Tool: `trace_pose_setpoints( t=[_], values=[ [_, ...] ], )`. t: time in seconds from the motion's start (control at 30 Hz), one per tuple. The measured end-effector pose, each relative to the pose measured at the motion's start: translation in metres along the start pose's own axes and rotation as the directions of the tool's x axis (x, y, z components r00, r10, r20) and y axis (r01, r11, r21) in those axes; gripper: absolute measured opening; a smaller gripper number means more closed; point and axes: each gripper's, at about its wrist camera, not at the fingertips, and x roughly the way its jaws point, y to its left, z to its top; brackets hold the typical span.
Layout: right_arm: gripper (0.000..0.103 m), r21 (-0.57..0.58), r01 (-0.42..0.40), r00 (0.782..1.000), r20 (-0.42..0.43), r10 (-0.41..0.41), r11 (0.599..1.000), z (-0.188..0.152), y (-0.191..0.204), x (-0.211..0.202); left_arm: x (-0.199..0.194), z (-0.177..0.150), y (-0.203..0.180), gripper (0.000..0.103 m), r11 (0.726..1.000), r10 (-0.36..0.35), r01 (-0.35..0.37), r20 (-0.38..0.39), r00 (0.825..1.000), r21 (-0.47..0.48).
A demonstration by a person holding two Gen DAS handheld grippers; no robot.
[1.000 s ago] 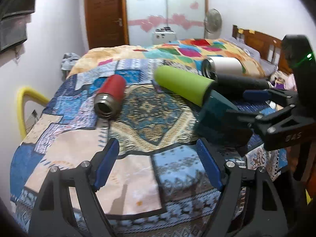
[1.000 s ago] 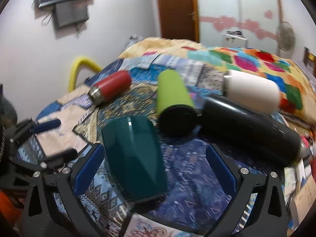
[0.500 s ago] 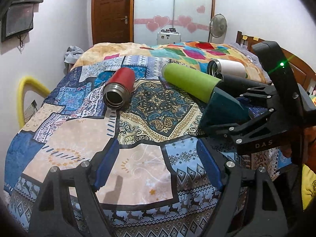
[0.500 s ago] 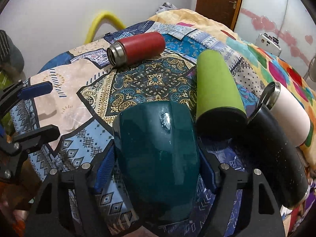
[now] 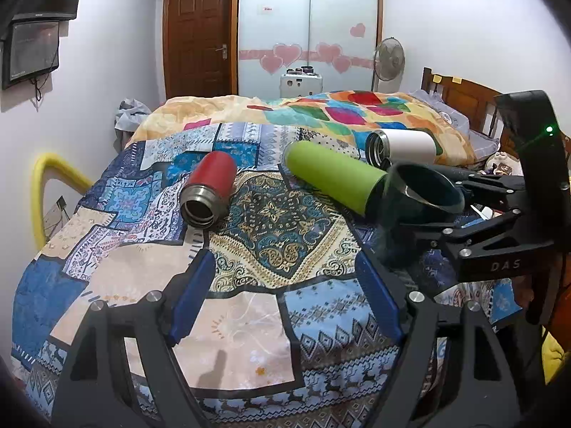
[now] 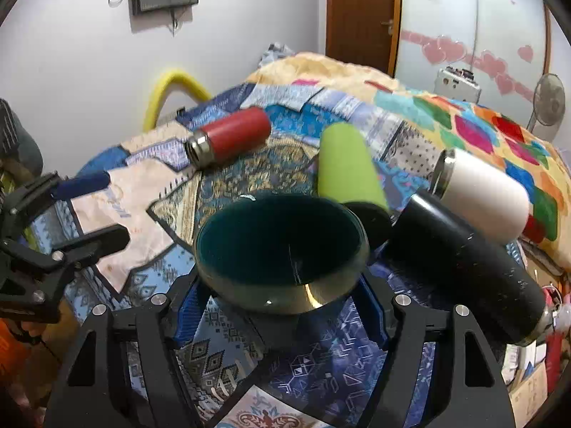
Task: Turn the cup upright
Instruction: 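Grasp the teal cup with the right gripper while the left gripper releases it, then lower the teal cup upright onto the quilt and open the right gripper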
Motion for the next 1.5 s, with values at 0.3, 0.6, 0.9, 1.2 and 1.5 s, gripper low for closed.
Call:
trace_pose_setpoints(
  t=[0.3, 0.6, 0.9, 1.2, 1.5],
  values=[
    [0.069, 0.003, -0.007, 0.999, 0.047, 0.007, 1.000, 0.003, 0.000, -0.001, -0.001, 0.006, -0.002, 0.083, 1.000, -0.005, 0.005, 0.014, 1.000, -0.015],
    [0.069, 0.022, -0.012, 1.000, 0.029, 0.011, 1.000, -0.012, 0.000, 0.010, 0.003, 0.004, -0.008, 0.084, 1.000, -0.007, 0.007, 0.012, 1.000, 0.004],
    [0.070, 0.032, -0.009, 0.998, 0.058, 0.007, 0.999, -0.016, 0.000, 0.009, 0.005, 0.003, -0.009, 0.086, 1.000, -0.012, 0.012, 0.009, 1.000, -0.003],
    [0.075, 0.051, 0.007, 0.998, 0.067, -0.010, 0.999, -0.023, 0.002, 0.000, -0.002, 0.005, -0.014, 0.087, 1.000, -0.015, 0.015, 0.018, 1.000, -0.008],
    [0.076, 0.088, 0.067, 0.970, 0.226, -0.086, 0.994, -0.026, 0.006, -0.078, -0.045, 0.017, -0.029, 0.087, 1.000, -0.015, 0.016, 0.105, 0.994, -0.007]
  ],
)
